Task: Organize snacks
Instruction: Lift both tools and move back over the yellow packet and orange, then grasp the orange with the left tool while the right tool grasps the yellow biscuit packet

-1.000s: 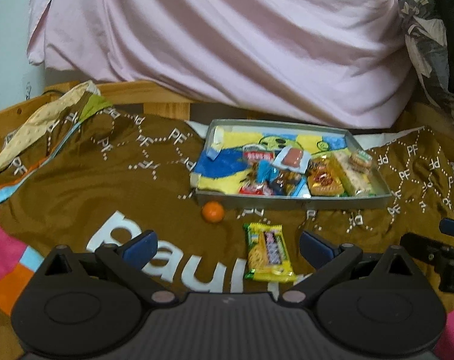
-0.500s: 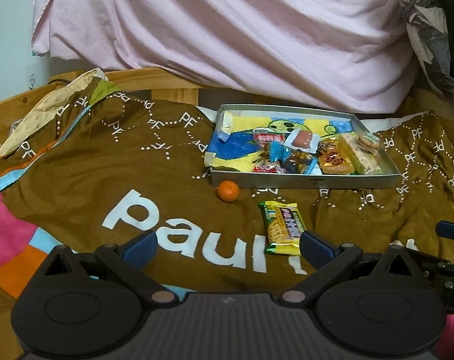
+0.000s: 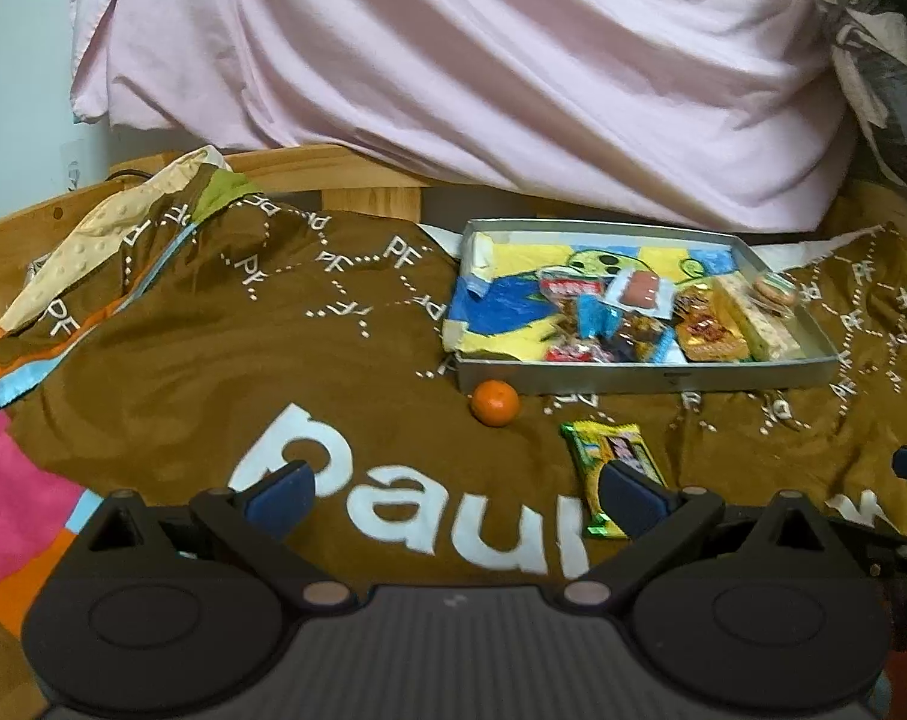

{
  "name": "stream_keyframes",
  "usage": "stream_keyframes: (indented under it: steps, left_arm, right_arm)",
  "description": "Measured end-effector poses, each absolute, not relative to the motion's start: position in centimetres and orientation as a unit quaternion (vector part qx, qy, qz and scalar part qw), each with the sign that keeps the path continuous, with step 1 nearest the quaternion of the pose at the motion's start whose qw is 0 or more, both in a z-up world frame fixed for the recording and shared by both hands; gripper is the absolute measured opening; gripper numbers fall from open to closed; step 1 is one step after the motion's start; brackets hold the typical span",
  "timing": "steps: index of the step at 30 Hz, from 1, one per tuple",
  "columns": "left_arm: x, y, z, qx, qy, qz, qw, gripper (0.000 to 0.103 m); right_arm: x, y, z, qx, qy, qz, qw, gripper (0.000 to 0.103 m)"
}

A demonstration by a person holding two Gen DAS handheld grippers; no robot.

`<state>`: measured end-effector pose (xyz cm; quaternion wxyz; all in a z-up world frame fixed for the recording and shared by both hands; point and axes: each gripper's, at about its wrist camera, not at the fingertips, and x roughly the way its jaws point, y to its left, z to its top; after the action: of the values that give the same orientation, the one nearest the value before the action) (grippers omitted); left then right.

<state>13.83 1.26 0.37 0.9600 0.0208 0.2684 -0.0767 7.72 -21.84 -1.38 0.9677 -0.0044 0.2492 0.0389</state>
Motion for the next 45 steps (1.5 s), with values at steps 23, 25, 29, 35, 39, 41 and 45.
stream_keyframes:
  steps: [23,25,29,35,39,41,45]
  left_arm:
    - [22.2,0.0,0.1,0.054,0.284,-0.126,0.949,0.102]
    - [23.2,-0.6,-0.5,0.062,0.287,-0.132,0.947,0.102]
    - [25.1,-1.5,-1.5,0.080,0.295,-0.142,0.942,0.102]
    - [27.2,-2.9,-2.9,0.113,0.307,-0.154,0.932,0.102]
    - [27.8,-2.9,-3.7,0.122,0.311,-0.138,0.932,0.102]
    - [28.0,-2.6,-3.9,0.113,0.312,-0.140,0.933,0.100]
    - [27.9,-2.3,-4.0,0.106,0.307,-0.150,0.934,0.093]
  right_arm:
    - [16.8,-16.1,-3.4,-0.022,0.280,0.105,0.954,0.102]
    - [17.7,-15.9,-3.7,-0.023,0.287,0.106,0.952,0.102]
    - [19.4,-15.9,-4.6,-0.012,0.304,0.107,0.947,0.102]
    - [20.0,-16.3,-6.5,0.002,0.328,0.096,0.940,0.102]
    - [19.8,-16.7,-6.5,0.016,0.326,0.104,0.940,0.098]
    - [19.5,-17.2,-6.4,0.025,0.321,0.101,0.942,0.095]
    - [18.8,-17.8,-5.8,0.026,0.303,0.087,0.949,0.086]
